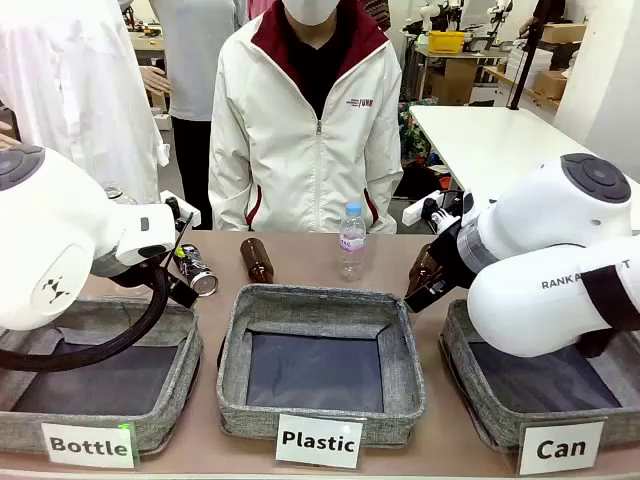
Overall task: Sort the can waste into the basket.
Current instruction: Pick up the can waste from the table and place it in the right Fabric basket.
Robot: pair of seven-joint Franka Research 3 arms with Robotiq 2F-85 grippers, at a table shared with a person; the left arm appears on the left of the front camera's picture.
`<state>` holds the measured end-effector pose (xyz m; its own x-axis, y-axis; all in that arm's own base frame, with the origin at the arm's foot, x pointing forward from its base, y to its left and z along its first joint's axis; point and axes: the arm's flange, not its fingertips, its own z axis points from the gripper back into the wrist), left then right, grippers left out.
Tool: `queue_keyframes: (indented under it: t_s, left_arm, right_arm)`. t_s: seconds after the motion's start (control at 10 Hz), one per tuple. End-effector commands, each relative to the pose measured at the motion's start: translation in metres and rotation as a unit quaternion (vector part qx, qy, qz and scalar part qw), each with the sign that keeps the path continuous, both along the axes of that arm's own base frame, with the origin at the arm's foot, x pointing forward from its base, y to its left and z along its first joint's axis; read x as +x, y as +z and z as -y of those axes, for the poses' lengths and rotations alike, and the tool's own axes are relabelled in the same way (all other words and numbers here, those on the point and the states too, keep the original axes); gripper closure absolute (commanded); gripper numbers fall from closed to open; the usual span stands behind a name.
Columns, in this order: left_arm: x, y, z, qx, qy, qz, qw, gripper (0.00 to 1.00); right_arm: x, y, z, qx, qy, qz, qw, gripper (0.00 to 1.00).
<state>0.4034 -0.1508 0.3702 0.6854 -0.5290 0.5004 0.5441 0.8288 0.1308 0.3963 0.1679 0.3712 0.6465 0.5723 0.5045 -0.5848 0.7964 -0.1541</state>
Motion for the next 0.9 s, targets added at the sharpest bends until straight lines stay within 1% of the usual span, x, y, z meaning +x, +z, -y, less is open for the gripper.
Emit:
queue_keyframes:
  t_s: [0.0,0.8]
  left_arm:
    - [0.0000,0.0001,0.0000,0.000,0.000,0.000,1.000,0.00]
    - [0.0000,0.0001,0.0000,0.000,0.000,0.000,1.000,0.00]
  right_arm:
    - [0.0000,0.0001,0.0000,0.000,0.000,0.000,1.000,0.00]
    - [0.0000,0.0001,0.0000,0.000,0.000,0.000,1.000,0.00]
